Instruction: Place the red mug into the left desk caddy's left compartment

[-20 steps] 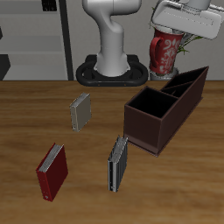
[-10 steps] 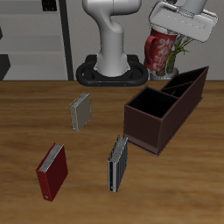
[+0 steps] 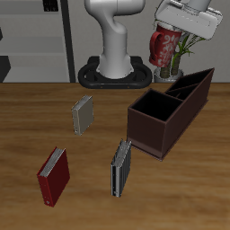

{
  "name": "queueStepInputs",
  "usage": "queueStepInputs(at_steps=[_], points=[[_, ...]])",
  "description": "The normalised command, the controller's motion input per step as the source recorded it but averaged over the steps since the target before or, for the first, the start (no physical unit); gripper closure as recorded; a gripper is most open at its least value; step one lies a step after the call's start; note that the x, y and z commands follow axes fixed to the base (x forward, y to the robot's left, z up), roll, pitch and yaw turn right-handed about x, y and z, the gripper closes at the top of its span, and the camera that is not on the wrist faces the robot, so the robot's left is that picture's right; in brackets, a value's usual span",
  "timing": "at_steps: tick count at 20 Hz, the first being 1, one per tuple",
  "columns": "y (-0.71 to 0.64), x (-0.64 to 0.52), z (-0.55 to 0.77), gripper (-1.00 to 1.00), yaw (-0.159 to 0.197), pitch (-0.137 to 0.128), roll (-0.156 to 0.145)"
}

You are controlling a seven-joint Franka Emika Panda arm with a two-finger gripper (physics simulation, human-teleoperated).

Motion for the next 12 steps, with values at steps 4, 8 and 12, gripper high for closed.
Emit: queueStepInputs(at_steps=[4,8,12], points=[[0.42,-0.40,-0.12,1.00,0.042,0.004,0.093],[0.36,-0.29,-0.15,1.00,0.018,0.025,0.083],[0.25,-0.22,-0.16,1.00,0.026,0.016,0.058]])
